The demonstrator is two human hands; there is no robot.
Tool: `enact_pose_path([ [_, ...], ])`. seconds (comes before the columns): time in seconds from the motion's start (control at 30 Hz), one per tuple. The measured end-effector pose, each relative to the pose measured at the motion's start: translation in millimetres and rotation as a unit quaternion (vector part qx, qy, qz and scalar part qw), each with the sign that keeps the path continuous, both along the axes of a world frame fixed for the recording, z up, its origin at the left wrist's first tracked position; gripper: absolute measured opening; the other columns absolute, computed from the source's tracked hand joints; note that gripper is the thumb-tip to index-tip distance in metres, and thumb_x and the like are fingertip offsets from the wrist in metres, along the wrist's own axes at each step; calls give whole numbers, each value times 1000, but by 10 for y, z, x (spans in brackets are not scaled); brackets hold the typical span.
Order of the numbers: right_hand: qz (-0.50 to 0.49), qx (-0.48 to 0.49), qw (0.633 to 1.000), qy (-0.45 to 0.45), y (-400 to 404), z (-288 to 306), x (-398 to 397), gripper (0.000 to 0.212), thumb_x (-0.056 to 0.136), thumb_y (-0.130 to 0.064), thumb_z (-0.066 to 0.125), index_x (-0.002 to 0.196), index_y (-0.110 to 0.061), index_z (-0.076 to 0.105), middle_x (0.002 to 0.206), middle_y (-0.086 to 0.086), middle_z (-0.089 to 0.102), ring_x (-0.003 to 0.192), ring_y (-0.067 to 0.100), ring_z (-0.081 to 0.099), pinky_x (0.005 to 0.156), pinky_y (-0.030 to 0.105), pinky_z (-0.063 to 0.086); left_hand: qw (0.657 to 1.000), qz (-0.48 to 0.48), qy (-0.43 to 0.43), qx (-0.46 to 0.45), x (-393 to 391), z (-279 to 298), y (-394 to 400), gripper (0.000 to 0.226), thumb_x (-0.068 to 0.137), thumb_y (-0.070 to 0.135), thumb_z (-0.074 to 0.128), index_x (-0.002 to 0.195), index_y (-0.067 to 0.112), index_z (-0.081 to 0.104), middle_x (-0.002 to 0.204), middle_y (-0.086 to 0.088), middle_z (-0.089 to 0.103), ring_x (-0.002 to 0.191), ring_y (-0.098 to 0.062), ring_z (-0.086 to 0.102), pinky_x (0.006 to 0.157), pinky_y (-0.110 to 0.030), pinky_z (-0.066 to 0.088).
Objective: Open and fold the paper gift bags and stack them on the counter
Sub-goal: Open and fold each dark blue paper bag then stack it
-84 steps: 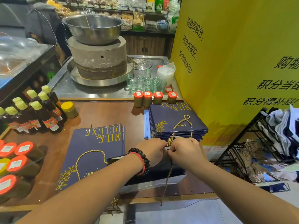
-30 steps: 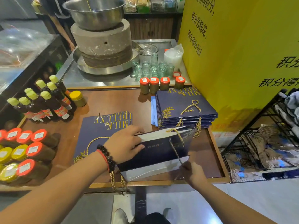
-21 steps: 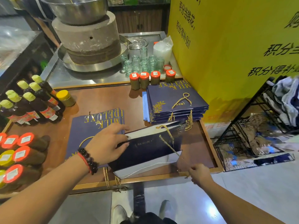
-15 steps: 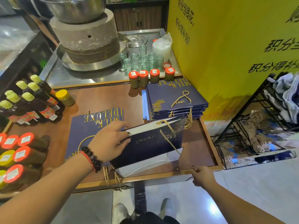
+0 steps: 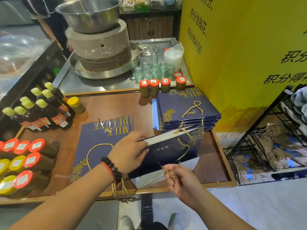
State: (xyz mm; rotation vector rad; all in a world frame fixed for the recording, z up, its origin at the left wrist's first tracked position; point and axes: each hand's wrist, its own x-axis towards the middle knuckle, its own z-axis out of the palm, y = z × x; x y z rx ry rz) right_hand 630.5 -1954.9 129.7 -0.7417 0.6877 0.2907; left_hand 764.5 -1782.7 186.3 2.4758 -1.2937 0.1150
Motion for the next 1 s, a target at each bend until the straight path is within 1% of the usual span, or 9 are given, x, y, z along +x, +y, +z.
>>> enact_pose_path([
  [0.1,-5,19,999,-25,90,111,49,37,92,10,30,115,7,59,72,15,54,51,19,47,47,27,42,1000,7,3,-14,-37,9,13,20,83,26,57,81,13,71,112,0,59,98,-23,59,76,-33,55],
  [0.2,-2,6,999,-34,152,180,97,43,89,14,29,115,6,61,72,11,50,50,18,45,46,27,39,1000,11,14,-23,-68,17,21,31,83,32,47,84,14,72,113,1,59,99,-20,57,76,-31,54],
  [0.37,0,-35,999,-37,201,273,148,33,89,8,30,104,6,59,60,5,37,45,14,30,40,25,27,999,19,31,-16,-91,49,6,22,81,24,57,90,13,74,114,0,60,102,-19,56,77,-31,54],
  [0.5,9,-97,994,-45,244,320,203,18,98,-8,42,90,-2,57,57,3,35,42,12,27,39,22,23,997,29,70,-28,-87,40,27,19,83,20,59,92,12,74,121,-2,57,114,-18,50,89,-31,48],
  [0.6,38,-166,985,-39,295,288,240,26,102,-23,48,87,-6,59,53,0,34,40,11,27,38,19,22,994,38,99,-37,-67,36,39,13,85,15,64,92,10,73,128,-2,52,123,-16,42,98,-24,35],
  [0.7,86,-198,976,-31,365,324,265,32,104,-32,42,89,-9,58,49,-3,31,38,9,25,38,19,19,992,41,111,-40,-67,50,40,12,86,15,64,92,10,73,130,-1,50,125,-14,39,100,-19,28],
  [0.8,130,-225,965,-36,441,389,254,37,105,-37,35,95,-10,58,52,-3,30,40,7,24,37,20,20,991,45,121,-32,-82,54,37,14,87,17,61,93,11,73,132,1,48,126,-13,38,101,-20,30],
  [0.87,127,-226,965,-46,467,409,235,37,106,-38,32,97,-11,56,52,-5,28,41,6,21,37,20,18,990,50,127,-39,-99,57,31,15,85,17,60,90,11,72,131,-1,49,126,-15,40,101,-23,33],
  [1.0,111,-217,968,-61,457,416,227,33,106,-31,34,91,-9,53,54,-3,26,45,9,18,39,22,13,989,58,134,-34,-125,79,21,13,87,16,60,93,11,72,133,2,47,127,-12,37,103,-24,34],
])
